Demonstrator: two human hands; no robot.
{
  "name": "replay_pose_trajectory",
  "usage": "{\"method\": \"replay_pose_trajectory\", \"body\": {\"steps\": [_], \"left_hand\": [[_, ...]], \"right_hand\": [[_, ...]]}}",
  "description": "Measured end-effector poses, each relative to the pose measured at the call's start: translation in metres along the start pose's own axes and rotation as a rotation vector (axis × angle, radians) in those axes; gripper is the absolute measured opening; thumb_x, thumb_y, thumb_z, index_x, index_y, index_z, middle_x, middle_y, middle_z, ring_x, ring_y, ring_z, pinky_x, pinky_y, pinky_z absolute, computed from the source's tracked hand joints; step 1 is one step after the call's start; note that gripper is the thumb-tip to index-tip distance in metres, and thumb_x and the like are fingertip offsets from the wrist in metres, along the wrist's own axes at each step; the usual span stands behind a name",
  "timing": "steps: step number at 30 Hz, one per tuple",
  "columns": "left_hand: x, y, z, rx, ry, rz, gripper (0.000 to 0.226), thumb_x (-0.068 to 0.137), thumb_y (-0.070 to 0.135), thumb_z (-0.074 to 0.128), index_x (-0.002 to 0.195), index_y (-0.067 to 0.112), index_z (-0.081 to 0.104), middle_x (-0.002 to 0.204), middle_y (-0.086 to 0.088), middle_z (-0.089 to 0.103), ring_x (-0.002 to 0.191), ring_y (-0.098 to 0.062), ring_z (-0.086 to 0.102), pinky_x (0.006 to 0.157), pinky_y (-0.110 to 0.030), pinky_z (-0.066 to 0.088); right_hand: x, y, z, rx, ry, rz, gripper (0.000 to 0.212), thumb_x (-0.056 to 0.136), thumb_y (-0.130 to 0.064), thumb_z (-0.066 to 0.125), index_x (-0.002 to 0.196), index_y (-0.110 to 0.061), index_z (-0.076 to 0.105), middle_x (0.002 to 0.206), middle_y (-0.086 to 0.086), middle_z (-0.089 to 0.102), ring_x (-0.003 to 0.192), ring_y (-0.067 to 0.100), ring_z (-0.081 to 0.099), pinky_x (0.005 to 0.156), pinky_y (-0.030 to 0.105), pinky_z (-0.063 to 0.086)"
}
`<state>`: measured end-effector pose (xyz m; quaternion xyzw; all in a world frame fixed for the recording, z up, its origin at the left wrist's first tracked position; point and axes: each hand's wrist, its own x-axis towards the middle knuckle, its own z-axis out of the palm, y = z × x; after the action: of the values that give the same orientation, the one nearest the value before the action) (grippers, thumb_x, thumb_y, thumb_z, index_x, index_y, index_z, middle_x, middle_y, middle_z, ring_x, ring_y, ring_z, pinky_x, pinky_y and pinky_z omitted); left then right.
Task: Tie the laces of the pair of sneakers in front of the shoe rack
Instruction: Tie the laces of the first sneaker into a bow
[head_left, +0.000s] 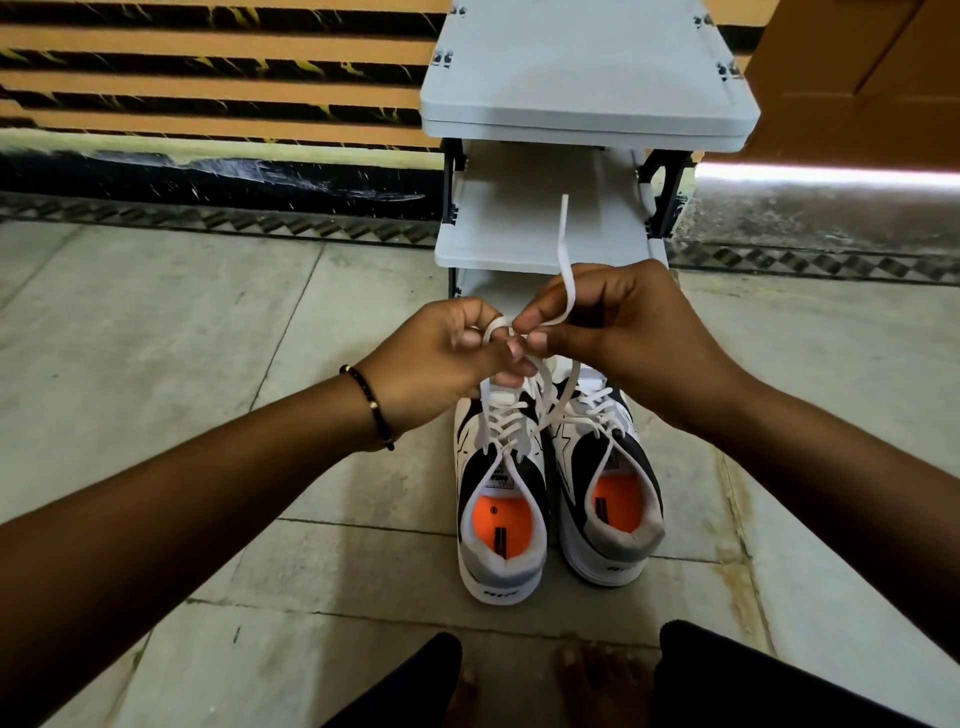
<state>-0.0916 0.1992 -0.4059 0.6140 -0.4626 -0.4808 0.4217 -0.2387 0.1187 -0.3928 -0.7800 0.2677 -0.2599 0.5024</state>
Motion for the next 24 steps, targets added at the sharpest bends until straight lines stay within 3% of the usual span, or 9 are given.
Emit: {"method": "replay_pose_trajectory", "body": {"steps": [3, 5, 9, 13, 15, 18, 21, 24], "left_hand": [[-0.003, -0.001, 0.004, 0.060, 0.017, -0.017, 0.011, 0.090, 0.014, 0.051, 0.098, 0.006, 0.050, 0.056, 0.002, 0.064, 0.059, -0.011, 0.068, 0.078, -0.047, 0.056], [-0.003, -0.002, 0.006, 0.020, 0.014, -0.036, 0.004, 0.091, 0.014, 0.049, 0.095, 0.014, 0.051, 0.049, 0.005, 0.062, 0.055, -0.010, 0.066, 0.083, -0.052, 0.053], [-0.004, 0.001, 0.007, -0.246, 0.005, -0.123, 0.027, 0.090, 0.004, 0.042, 0.104, 0.019, 0.059, 0.067, 0.006, 0.069, 0.069, -0.013, 0.068, 0.078, -0.036, 0.050], [-0.007, 0.000, 0.008, -0.365, 0.089, -0.180, 0.024, 0.092, 0.013, 0.044, 0.108, 0.012, 0.062, 0.092, -0.001, 0.069, 0.095, -0.016, 0.065, 0.086, -0.035, 0.050], [-0.006, -0.005, 0.007, -0.459, 0.207, -0.218, 0.021, 0.090, 0.015, 0.049, 0.105, 0.009, 0.062, 0.097, -0.003, 0.069, 0.098, -0.016, 0.064, 0.082, -0.031, 0.052], [-0.004, -0.015, 0.003, -0.699, 0.343, -0.293, 0.014, 0.090, 0.008, 0.049, 0.094, 0.012, 0.061, 0.092, 0.000, 0.067, 0.089, -0.012, 0.064, 0.076, -0.027, 0.053], [-0.003, -0.029, -0.006, -0.870, 0.536, -0.307, 0.024, 0.093, 0.001, 0.039, 0.082, 0.015, 0.054, 0.076, 0.001, 0.059, 0.076, -0.012, 0.063, 0.068, -0.034, 0.054], [-0.003, -0.043, -0.013, -1.046, 0.671, -0.281, 0.033, 0.093, -0.001, 0.028, 0.073, 0.014, 0.049, 0.050, 0.002, 0.049, 0.040, -0.007, 0.051, 0.043, -0.023, 0.051]], "right_hand": [[-0.001, 0.001, 0.000, 0.008, -0.012, -0.006, 0.014, 0.074, 0.002, 0.070, 0.079, -0.011, 0.074, 0.076, -0.004, 0.068, 0.076, 0.014, 0.068, 0.079, 0.030, 0.056], [-0.002, 0.003, 0.002, 0.013, -0.018, -0.014, 0.014, 0.074, 0.001, 0.070, 0.082, -0.010, 0.074, 0.077, -0.005, 0.068, 0.075, 0.010, 0.067, 0.077, 0.026, 0.055], [-0.002, 0.009, 0.004, -0.002, -0.014, -0.038, 0.016, 0.074, 0.003, 0.070, 0.082, -0.010, 0.074, 0.079, -0.004, 0.069, 0.077, 0.012, 0.068, 0.078, 0.028, 0.056], [-0.003, 0.014, 0.003, 0.074, -0.007, -0.063, 0.014, 0.077, 0.002, 0.067, 0.086, -0.007, 0.073, 0.084, -0.001, 0.070, 0.084, 0.012, 0.068, 0.080, 0.023, 0.053], [-0.006, 0.018, 0.006, 0.229, 0.034, -0.037, 0.015, 0.085, -0.003, 0.058, 0.088, -0.008, 0.071, 0.091, 0.002, 0.071, 0.093, 0.014, 0.069, 0.084, 0.023, 0.053], [-0.011, 0.028, 0.012, 0.632, 0.118, 0.147, 0.028, 0.096, -0.018, 0.040, 0.086, -0.011, 0.065, 0.095, 0.007, 0.073, 0.103, 0.020, 0.067, 0.092, 0.030, 0.052], [-0.012, 0.038, 0.009, 1.023, 0.268, 0.381, 0.033, 0.099, -0.027, 0.033, 0.079, -0.012, 0.055, 0.063, 0.004, 0.069, 0.081, 0.022, 0.072, 0.076, 0.033, 0.059], [-0.013, 0.050, 0.005, 1.046, 0.411, 0.488, 0.035, 0.099, -0.027, 0.031, 0.074, -0.011, 0.049, 0.042, -0.001, 0.043, 0.044, 0.014, 0.054, 0.050, 0.027, 0.053]]}}
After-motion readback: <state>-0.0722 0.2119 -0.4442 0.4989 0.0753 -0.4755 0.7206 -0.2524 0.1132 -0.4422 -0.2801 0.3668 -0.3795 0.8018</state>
